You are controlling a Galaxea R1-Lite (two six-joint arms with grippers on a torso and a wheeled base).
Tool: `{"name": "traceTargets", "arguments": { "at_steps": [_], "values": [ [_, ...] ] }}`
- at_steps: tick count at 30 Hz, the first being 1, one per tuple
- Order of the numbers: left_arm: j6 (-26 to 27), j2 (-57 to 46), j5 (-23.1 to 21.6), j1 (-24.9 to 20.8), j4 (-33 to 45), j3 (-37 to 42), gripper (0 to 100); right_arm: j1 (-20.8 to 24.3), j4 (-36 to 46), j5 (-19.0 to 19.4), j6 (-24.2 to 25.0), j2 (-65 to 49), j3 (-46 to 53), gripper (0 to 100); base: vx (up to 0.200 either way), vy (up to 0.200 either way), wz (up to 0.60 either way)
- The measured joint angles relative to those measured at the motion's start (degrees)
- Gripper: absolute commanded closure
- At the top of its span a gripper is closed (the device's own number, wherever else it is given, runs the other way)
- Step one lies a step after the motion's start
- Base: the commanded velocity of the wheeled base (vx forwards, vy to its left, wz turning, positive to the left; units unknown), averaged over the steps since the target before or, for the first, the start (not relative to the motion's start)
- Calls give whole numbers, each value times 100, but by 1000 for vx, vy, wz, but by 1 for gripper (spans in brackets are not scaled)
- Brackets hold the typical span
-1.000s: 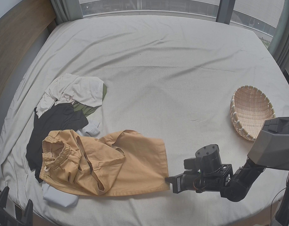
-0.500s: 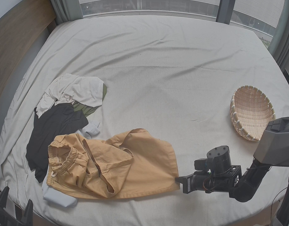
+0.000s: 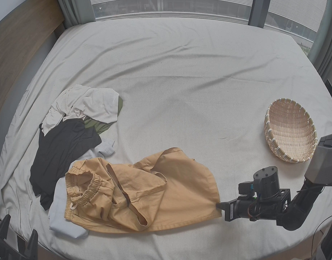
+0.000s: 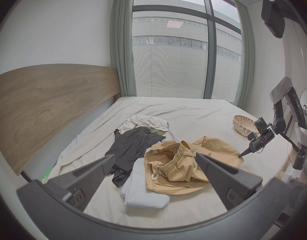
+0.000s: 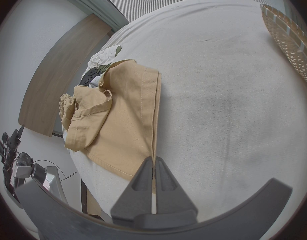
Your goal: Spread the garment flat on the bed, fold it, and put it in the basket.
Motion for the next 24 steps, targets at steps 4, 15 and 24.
{"name": "traceTargets", "arguments": {
  "at_steps": [4, 15, 24],
  "values": [
    [0, 0, 1, 0, -2, 0, 0, -188, -4, 1, -13, -105, 122, 100, 0, 0, 0],
    [-1, 0, 1, 0, -5, 0, 0, -640, -246, 20, -145, -219, 535, 100, 0, 0, 0],
    [0, 0, 1, 0, -5, 0, 0, -998, -928, 37, -239, -188, 1117, 100, 0, 0, 0]
  ]
}}
